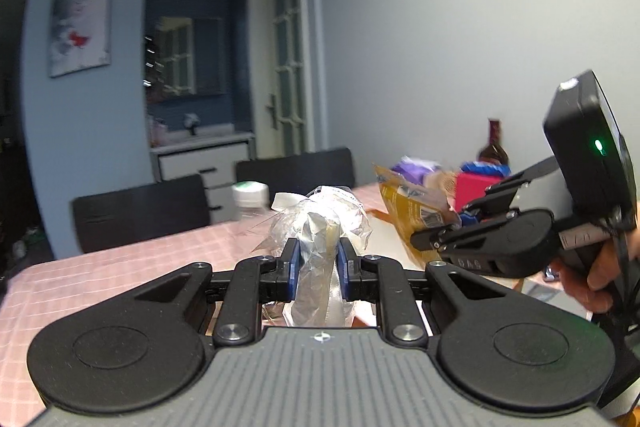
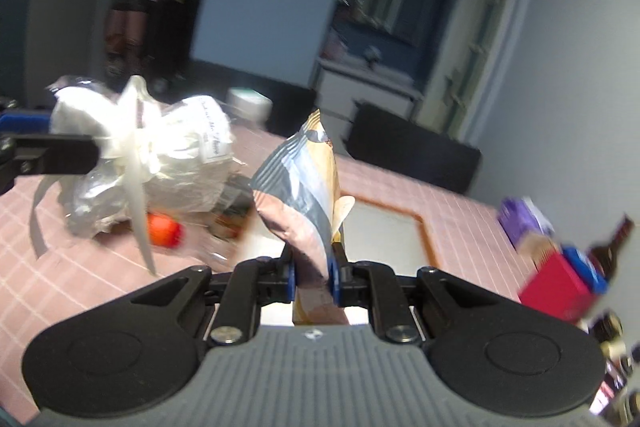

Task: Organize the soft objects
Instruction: 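Carry both bags into the white box and open both grippers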

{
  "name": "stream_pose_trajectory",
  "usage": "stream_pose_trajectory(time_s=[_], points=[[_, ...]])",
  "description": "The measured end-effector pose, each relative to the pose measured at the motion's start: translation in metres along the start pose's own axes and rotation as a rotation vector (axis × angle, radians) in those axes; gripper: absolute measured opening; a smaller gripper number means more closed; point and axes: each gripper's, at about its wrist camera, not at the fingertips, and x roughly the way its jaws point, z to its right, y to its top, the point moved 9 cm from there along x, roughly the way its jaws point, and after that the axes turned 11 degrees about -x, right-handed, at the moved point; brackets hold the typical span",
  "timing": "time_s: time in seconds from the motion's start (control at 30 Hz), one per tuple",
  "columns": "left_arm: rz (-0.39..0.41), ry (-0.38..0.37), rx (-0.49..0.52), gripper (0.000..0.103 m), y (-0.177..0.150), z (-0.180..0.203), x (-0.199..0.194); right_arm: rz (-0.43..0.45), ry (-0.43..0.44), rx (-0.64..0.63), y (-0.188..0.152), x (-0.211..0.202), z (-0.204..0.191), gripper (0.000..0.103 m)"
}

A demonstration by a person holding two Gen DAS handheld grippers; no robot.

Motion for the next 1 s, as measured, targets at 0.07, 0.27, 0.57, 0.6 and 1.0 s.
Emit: stream_pose_trajectory(time_s=[0.07, 0.27, 0.57, 0.6, 1.0], points=[[-0.05, -0.028, 0.001, 0.021, -0.005, 0.007, 0.025, -0.061, -0.006, 0.035, -0.013, 0.014, 0.015, 0.014], [-0.189, -0.079, 0.062, 0.021, -0.029, 0.028, 0.083, -0.224, 0.006, 0.09, -0.059, 0.046, 0.028, 0.014], [-0.324, -0.138, 0.192, 0.021, -0.058, 0.062, 0.115, -0.373, 0.06, 0.139, -0.101, 0.08, 0.036, 0.015], [-0.341, -0.141, 0.206, 0.021, -0.064, 0.065, 0.118, -0.384, 0.069, 0.147, -0.104, 0.081, 0.035, 0.015], [-0.435, -0.143, 0.225, 0.027, -0.091, 0.066, 0.133, -0.423, 0.137, 0.161, -0.111, 0.095, 0.03, 0.028]])
